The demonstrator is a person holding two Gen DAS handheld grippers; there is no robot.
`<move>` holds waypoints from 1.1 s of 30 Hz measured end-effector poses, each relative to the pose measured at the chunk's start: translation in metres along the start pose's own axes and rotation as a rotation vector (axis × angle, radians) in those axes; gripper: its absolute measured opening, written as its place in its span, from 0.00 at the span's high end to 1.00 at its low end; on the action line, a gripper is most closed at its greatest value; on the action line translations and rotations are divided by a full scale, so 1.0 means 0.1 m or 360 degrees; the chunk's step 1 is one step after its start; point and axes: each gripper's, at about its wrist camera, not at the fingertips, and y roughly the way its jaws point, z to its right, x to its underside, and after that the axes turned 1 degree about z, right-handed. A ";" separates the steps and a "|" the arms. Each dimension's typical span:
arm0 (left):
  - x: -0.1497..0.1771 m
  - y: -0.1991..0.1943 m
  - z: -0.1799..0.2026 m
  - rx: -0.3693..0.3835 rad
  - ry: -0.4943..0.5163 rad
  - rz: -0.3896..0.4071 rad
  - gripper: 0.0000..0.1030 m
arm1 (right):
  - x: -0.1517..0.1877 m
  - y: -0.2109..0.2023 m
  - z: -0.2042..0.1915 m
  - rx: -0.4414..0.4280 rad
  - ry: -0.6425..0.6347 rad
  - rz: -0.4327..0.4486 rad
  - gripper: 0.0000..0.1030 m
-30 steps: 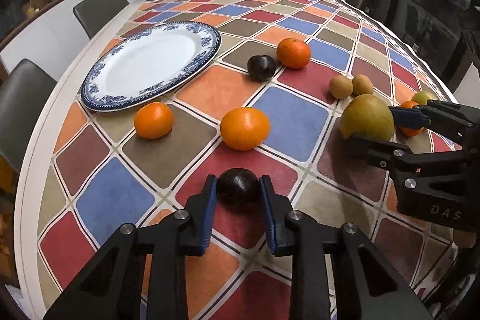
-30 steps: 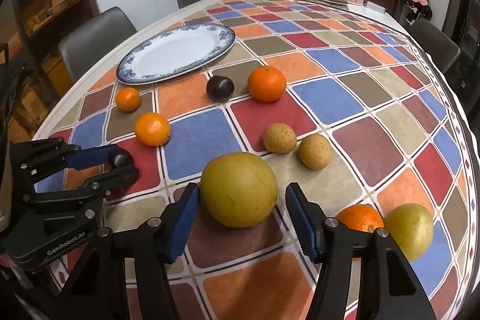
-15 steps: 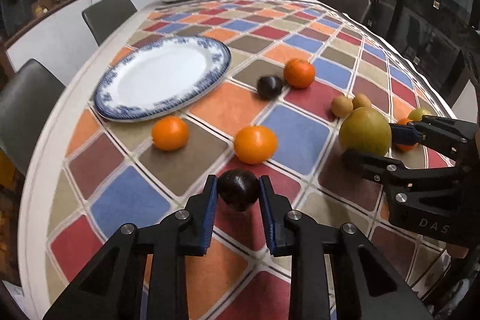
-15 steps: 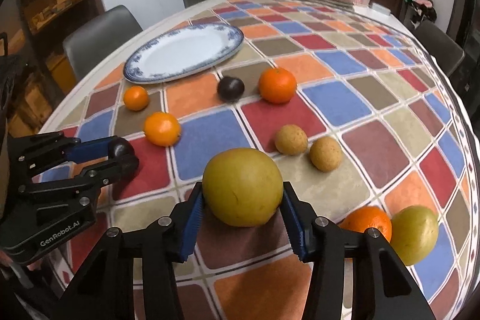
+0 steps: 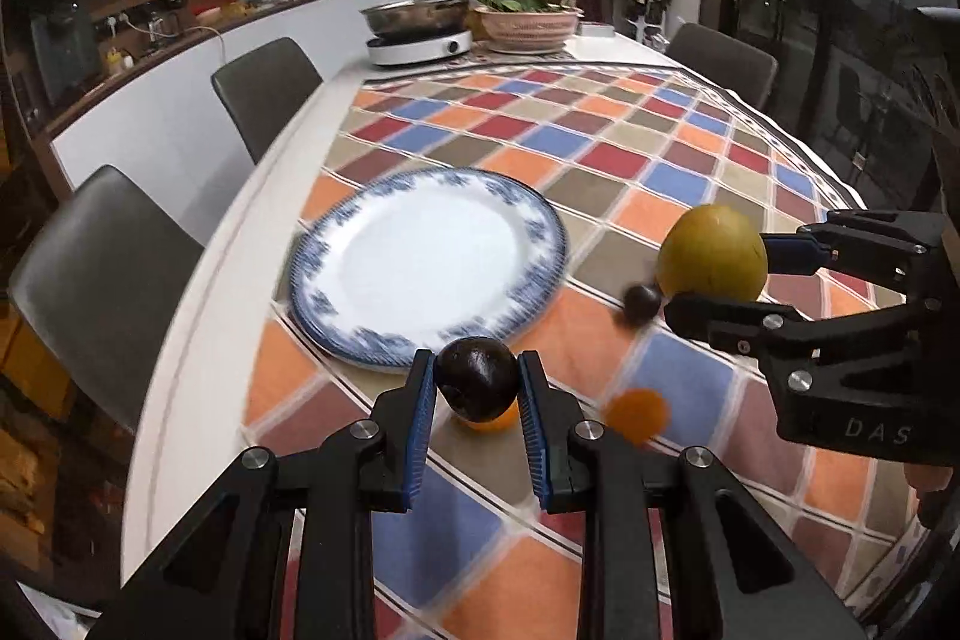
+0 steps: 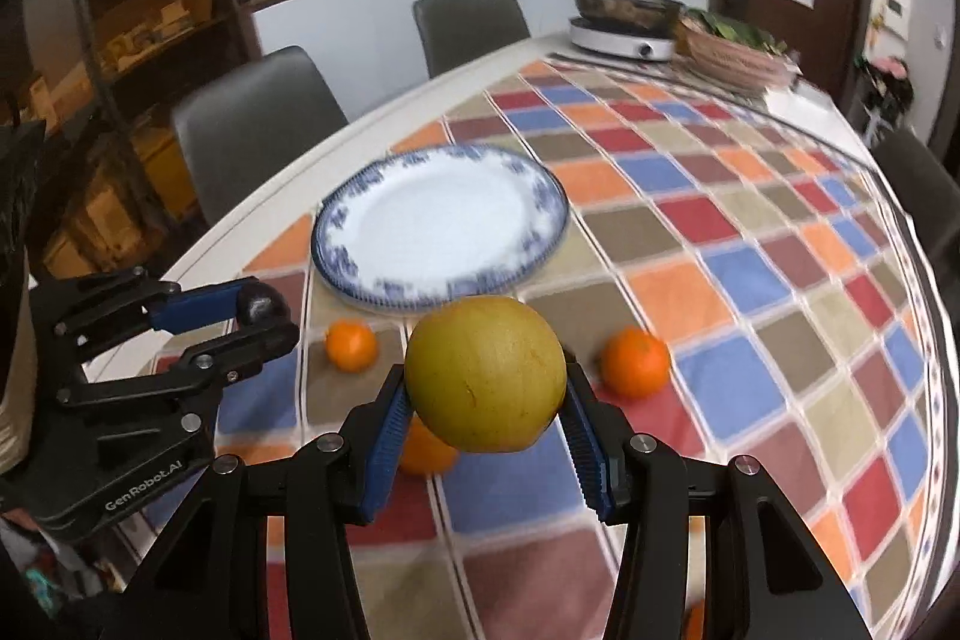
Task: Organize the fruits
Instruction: 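Carry the plum onto the blue-rimmed plate with the left tool while the right tool sets the pomelo there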
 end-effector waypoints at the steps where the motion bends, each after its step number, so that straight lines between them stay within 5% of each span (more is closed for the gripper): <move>1: -0.03 0.02 -0.03 -0.0006 0.0003 0.0003 0.73 | -0.07 0.05 -0.03 -0.0005 -0.0021 -0.0008 0.52; 15: -0.35 0.66 -0.48 0.0042 -0.0003 -0.0091 0.73 | -0.58 0.85 -0.08 -0.0024 -0.0112 -0.0183 0.52; 31: -0.32 1.16 -0.58 0.0072 -0.0028 -0.0244 0.72 | -0.61 1.35 -0.01 -0.0022 -0.0077 -0.0324 0.51; 33: -0.32 1.15 -0.59 0.0080 -0.0033 -0.0251 0.67 | -0.61 1.35 -0.01 -0.0025 -0.0061 -0.0324 0.51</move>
